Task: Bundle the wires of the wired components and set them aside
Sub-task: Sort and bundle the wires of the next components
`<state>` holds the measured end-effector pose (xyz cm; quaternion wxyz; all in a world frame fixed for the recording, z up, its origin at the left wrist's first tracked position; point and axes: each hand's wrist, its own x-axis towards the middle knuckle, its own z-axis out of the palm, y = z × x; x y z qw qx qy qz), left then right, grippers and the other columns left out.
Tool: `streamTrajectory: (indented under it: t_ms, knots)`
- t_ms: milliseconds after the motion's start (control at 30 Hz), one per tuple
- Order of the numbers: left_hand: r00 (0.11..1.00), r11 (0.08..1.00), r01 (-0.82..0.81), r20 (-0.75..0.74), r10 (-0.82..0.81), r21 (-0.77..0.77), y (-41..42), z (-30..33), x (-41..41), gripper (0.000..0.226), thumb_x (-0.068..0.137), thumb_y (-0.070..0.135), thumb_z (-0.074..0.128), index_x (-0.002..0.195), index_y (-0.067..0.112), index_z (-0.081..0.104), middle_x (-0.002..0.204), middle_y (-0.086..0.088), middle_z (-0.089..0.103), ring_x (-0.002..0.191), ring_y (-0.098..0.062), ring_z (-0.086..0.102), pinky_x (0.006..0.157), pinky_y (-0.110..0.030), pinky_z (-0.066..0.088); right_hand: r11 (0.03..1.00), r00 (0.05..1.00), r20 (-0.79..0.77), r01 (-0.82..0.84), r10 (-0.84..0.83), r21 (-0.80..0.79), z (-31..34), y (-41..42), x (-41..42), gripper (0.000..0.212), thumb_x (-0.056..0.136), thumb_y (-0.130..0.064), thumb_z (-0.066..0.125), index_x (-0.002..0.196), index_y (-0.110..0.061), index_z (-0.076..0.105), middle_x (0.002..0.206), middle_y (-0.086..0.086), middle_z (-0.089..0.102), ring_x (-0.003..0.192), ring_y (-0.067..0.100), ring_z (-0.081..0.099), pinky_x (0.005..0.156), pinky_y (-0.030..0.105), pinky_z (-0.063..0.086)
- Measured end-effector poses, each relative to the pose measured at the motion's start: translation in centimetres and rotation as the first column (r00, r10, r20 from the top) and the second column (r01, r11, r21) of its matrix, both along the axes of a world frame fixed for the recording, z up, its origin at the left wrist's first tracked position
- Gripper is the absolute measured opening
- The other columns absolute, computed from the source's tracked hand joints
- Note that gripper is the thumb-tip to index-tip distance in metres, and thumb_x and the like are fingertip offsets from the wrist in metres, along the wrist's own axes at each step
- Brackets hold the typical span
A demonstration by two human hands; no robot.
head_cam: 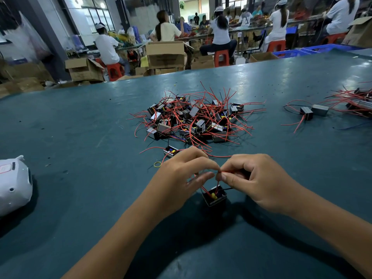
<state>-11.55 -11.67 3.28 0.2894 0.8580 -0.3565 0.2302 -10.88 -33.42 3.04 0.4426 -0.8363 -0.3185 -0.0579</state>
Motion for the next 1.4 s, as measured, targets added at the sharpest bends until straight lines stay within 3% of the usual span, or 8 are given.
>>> streamTrajectory:
  t_ms: [67,167,300,600,800,1000,1200,1400]
  knots:
    - [0.999,1.0,0.009,0.037,-0.009,-0.005,0.1,0.0,0.0,0.011,0.092,0.016,0.071,0.1,0.014,0.077,0.096,0.0,0.062,0.084,-0.011,0.058,0.071,-0.031,0.05,1.0,1.0,-0.01,-0.026,0.026,0.002,0.0,-0.1,-0.1,0.013,0.09,-0.019,0.071,0.081,-0.028,0.072,0.07,-0.015,0.062,0.058,0.003,0.051,0.056,0.011,0.035]
    - [0.993,0.999,0.008,0.118,-0.012,0.033,0.3,0.2,-0.1,0.015,0.095,0.023,0.066,0.097,0.015,0.079,0.092,0.0,0.064,0.083,-0.02,0.06,0.066,-0.039,0.05,0.998,0.998,-0.025,-0.064,0.063,0.0,-0.1,-0.2,-0.1,0.013,0.091,-0.023,0.069,0.08,-0.031,0.071,0.07,-0.003,0.061,0.057,0.008,0.047,0.054,0.019,0.036]
    - [0.978,0.991,-0.004,0.209,-0.024,0.131,0.7,0.6,-0.3,0.013,0.096,0.021,0.066,0.093,0.019,0.079,0.091,0.001,0.063,0.077,-0.019,0.053,0.059,-0.039,0.047,0.994,0.994,-0.022,-0.105,0.105,-0.024,0.0,-0.1,-0.2,0.008,0.09,-0.028,0.067,0.083,-0.026,0.072,0.072,-0.009,0.062,0.062,0.007,0.053,0.058,0.019,0.039]
    - [0.97,0.971,0.024,0.231,-0.08,0.238,1.3,1.0,-0.3,0.01,0.097,0.021,0.066,0.094,0.019,0.075,0.094,-0.002,0.061,0.08,-0.019,0.051,0.055,-0.04,0.046,0.986,0.988,-0.035,-0.153,0.151,-0.061,0.1,0.0,-0.1,0.013,0.09,-0.032,0.064,0.087,-0.024,0.073,0.075,-0.015,0.062,0.069,0.01,0.058,0.062,0.023,0.044]
    - [0.98,0.982,0.057,0.178,-0.089,0.179,0.9,1.0,-0.7,0.012,0.096,0.025,0.065,0.098,0.017,0.073,0.099,-0.002,0.057,0.081,-0.018,0.051,0.06,-0.038,0.046,0.983,0.987,-0.021,-0.162,0.161,-0.083,0.0,0.0,-0.1,0.016,0.089,-0.031,0.062,0.086,-0.019,0.072,0.071,-0.018,0.056,0.064,0.004,0.052,0.06,0.015,0.037]
    - [0.986,0.988,0.111,0.11,-0.122,0.104,0.4,0.8,-0.5,0.023,0.095,0.028,0.063,0.091,0.008,0.074,0.094,-0.006,0.06,0.083,-0.022,0.056,0.072,-0.034,0.048,0.982,0.977,-0.103,-0.19,0.187,-0.02,0.1,-0.2,-0.1,0.014,0.09,-0.031,0.063,0.088,-0.021,0.073,0.074,-0.011,0.061,0.066,0.01,0.055,0.062,0.027,0.044]
    - [0.977,0.983,0.171,-0.121,-0.177,-0.065,0.5,0.9,-0.4,0.007,0.086,0.014,0.074,0.088,0.008,0.074,0.093,0.0,0.057,0.083,-0.005,0.052,0.074,-0.013,0.037,0.972,0.957,-0.17,-0.229,0.233,0.044,0.4,-0.2,-0.2,0.016,0.091,-0.031,0.064,0.088,-0.019,0.073,0.076,0.011,0.063,0.07,0.034,0.054,0.064,0.044,0.042]
    - [0.982,0.987,0.153,-0.101,-0.159,-0.056,0.2,0.8,-0.5,0.011,0.09,0.017,0.069,0.087,0.006,0.071,0.092,0.002,0.055,0.084,0.003,0.048,0.075,-0.009,0.035,0.967,0.948,-0.191,-0.245,0.254,0.07,0.6,-0.1,-0.5,0.018,0.091,-0.036,0.062,0.089,-0.021,0.072,0.074,0.02,0.059,0.067,0.039,0.05,0.061,0.049,0.039]
